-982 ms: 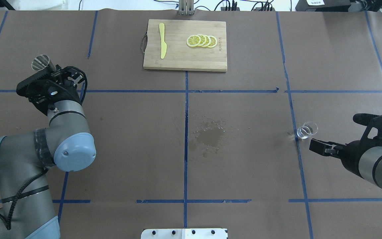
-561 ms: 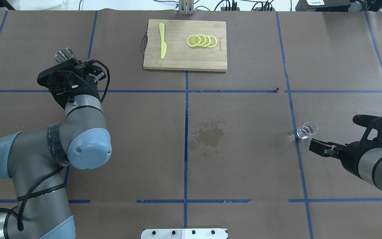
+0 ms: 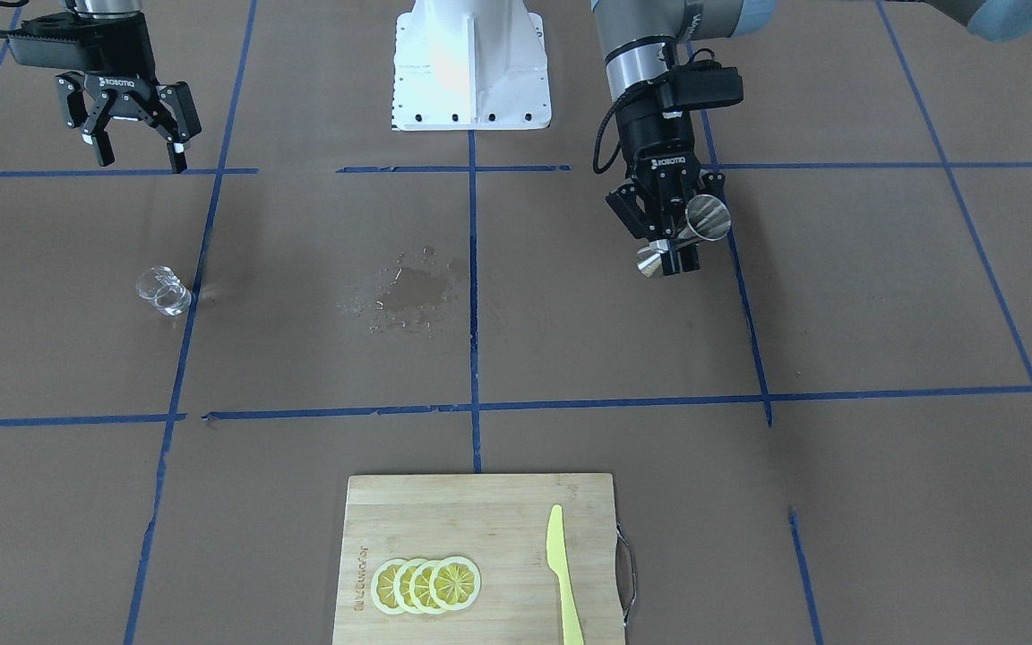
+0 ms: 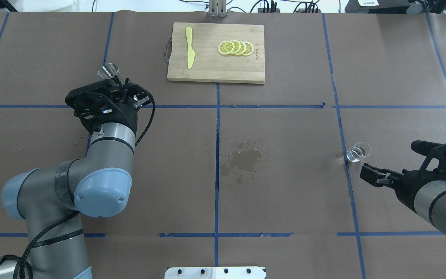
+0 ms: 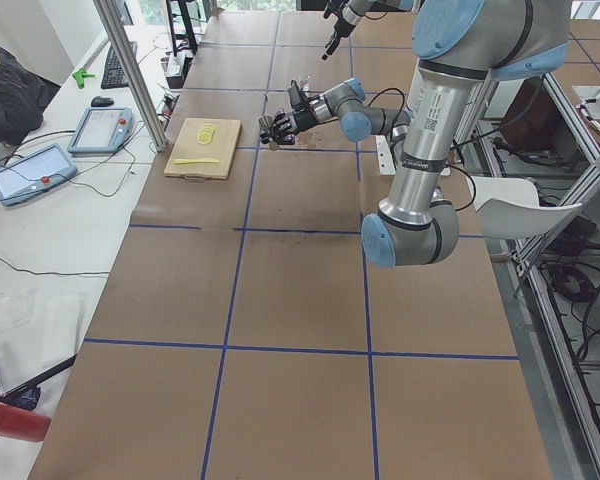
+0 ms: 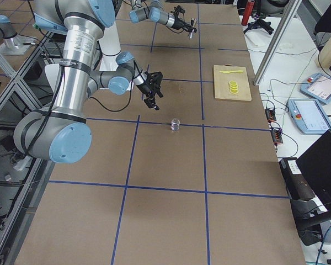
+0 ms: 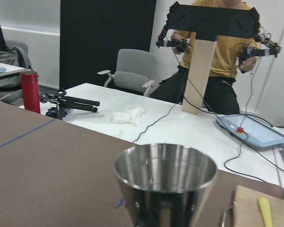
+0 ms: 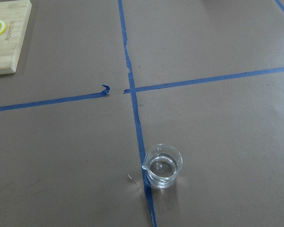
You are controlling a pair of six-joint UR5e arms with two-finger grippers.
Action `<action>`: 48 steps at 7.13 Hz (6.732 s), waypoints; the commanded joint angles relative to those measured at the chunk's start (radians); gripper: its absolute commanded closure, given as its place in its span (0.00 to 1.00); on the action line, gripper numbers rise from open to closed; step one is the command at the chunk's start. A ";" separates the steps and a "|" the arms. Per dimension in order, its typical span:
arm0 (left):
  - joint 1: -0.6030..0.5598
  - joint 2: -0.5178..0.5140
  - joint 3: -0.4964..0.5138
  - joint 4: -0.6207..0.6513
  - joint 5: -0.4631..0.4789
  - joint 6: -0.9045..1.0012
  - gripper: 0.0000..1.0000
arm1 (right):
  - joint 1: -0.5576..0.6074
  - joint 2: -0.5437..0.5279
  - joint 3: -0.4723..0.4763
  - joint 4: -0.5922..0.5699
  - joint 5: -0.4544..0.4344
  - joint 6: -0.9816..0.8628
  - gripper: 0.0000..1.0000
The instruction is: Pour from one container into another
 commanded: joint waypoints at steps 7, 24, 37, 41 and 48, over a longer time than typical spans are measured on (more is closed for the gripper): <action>0.055 0.061 0.242 -0.896 -0.133 0.516 1.00 | -0.177 0.002 -0.171 0.006 -0.413 0.138 0.00; 0.075 0.059 0.291 -0.890 -0.134 0.527 1.00 | -0.126 0.260 -0.598 0.006 -0.699 0.219 0.01; 0.075 0.061 0.287 -0.888 -0.137 0.529 1.00 | -0.097 0.306 -0.650 0.006 -0.651 0.228 0.06; 0.075 0.061 0.287 -0.888 -0.136 0.529 1.00 | -0.086 0.306 -0.650 0.006 -0.634 0.228 0.26; 0.075 0.061 0.276 -0.888 -0.136 0.553 1.00 | -0.069 0.299 -0.609 0.007 -0.613 0.218 1.00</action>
